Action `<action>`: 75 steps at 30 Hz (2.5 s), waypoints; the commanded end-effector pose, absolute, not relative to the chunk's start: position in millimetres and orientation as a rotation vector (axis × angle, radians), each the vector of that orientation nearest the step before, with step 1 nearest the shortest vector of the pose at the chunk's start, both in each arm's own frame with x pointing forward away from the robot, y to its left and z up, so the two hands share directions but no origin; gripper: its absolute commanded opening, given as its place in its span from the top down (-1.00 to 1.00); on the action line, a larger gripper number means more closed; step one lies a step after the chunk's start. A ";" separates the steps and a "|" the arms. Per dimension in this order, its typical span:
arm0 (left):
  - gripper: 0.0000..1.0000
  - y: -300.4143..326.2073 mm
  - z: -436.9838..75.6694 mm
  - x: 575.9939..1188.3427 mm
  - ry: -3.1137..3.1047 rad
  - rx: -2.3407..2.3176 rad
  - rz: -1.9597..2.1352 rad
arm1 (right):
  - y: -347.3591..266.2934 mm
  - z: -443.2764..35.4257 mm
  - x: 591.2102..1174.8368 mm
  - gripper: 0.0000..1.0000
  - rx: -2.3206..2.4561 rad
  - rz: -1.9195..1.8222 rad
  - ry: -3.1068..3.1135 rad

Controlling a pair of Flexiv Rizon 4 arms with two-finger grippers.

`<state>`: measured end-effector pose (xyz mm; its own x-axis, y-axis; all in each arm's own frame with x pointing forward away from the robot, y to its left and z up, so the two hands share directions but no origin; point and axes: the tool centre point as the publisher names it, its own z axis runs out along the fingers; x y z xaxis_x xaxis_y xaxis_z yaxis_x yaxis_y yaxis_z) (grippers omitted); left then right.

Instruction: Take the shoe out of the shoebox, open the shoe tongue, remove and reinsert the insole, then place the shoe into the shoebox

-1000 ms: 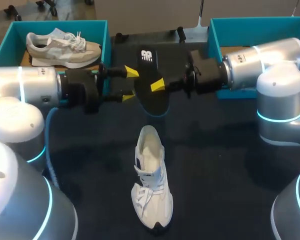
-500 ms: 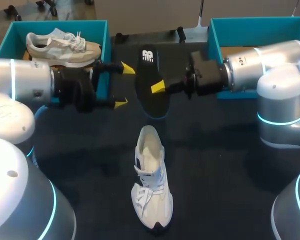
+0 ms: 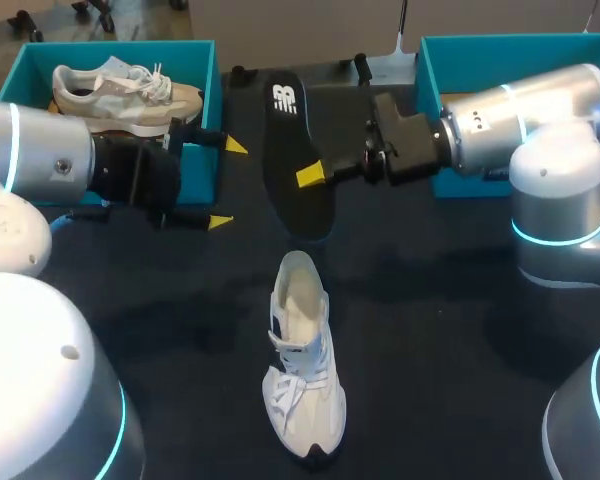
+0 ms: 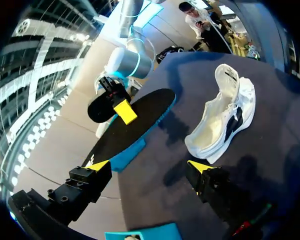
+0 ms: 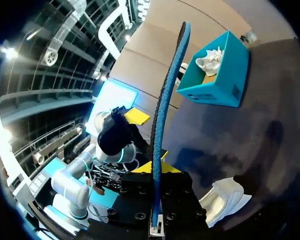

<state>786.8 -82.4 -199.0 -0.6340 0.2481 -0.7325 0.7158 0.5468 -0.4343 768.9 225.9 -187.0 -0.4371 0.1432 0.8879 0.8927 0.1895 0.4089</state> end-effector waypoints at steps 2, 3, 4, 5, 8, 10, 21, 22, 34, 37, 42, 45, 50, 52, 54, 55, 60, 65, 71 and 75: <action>-1.00 -86.3 -190.9 785.0 2.302 0.820 -0.913 | 226.2 -186.0 768.3 1.00 -0.985 -1.304 -1.743; -1.00 -86.3 -190.9 785.0 2.302 0.820 -0.913 | 226.2 -186.0 768.3 1.00 -0.985 -1.304 -1.743; -1.00 -86.3 -190.9 785.0 2.302 0.820 -0.913 | 226.2 -186.0 768.3 1.00 -0.985 -1.304 -1.743; -1.00 -86.3 -190.9 785.0 2.302 0.820 -0.913 | 226.2 -186.0 768.3 1.00 -0.985 -1.304 -1.743; -1.00 -86.3 -190.9 785.0 2.302 0.820 -0.913 | 226.2 -186.0 768.3 1.00 -0.985 -1.304 -1.743; -1.00 -84.2 -197.5 776.7 2.330 0.786 -0.922 | 226.2 -186.0 768.3 1.00 -0.985 -1.304 -1.743; -1.00 -71.9 -237.8 735.2 2.589 0.570 -1.008 | 220.7 -203.2 756.0 1.00 -1.021 -1.489 -1.779; -1.00 -71.9 -237.8 735.2 2.589 0.570 -1.008 | 220.7 -203.2 756.0 1.00 -1.021 -1.489 -1.779; -1.00 -75.4 -245.1 731.2 2.661 0.508 -1.033 | 221.0 -206.0 755.6 1.00 -1.033 -1.500 -1.778; -1.00 -77.7 -260.5 721.1 2.747 0.449 -1.015 | 221.7 -218.9 750.3 1.00 -1.064 -1.559 -1.783; -1.00 -77.3 -275.2 709.3 2.840 0.336 -1.034 | 221.7 -229.0 744.4 1.00 -1.058 -1.625 -1.793; -1.00 -79.5 -284.3 701.7 2.900 0.248 -1.021 | 221.6 -235.6 741.1 1.00 -1.042 -1.646 -1.801; -1.00 -79.5 -284.3 701.7 2.900 0.248 -1.021 | 221.6 -235.6 741.1 1.00 -1.042 -1.646 -1.801; -1.00 -79.5 -284.3 701.7 2.900 0.248 -1.021 | 221.6 -235.6 741.1 1.00 -1.042 -1.646 -1.801; -1.00 -79.5 -284.3 701.7 2.900 0.248 -1.021 | 221.6 -235.6 741.1 1.00 -1.042 -1.646 -1.801; -1.00 -79.5 -284.3 701.7 2.900 0.248 -1.021 | 221.6 -235.6 741.1 1.00 -1.042 -1.646 -1.801; -1.00 -91.4 -305.3 703.2 2.992 0.210 -0.923 | 226.5 -241.9 743.2 1.00 -1.055 -1.659 -1.824; -1.00 -97.4 -314.8 702.1 3.029 0.203 -0.927 | 224.4 -252.2 748.1 1.00 -1.028 -1.718 -1.805; -1.00 -96.1 -324.7 705.2 3.086 0.179 -0.898 | 221.5 -255.6 748.6 1.00 -0.965 -1.766 -1.815; -1.00 -96.1 -324.7 705.2 3.086 0.179 -0.898 | 221.5 -255.6 748.6 1.00 -0.965 -1.766 -1.815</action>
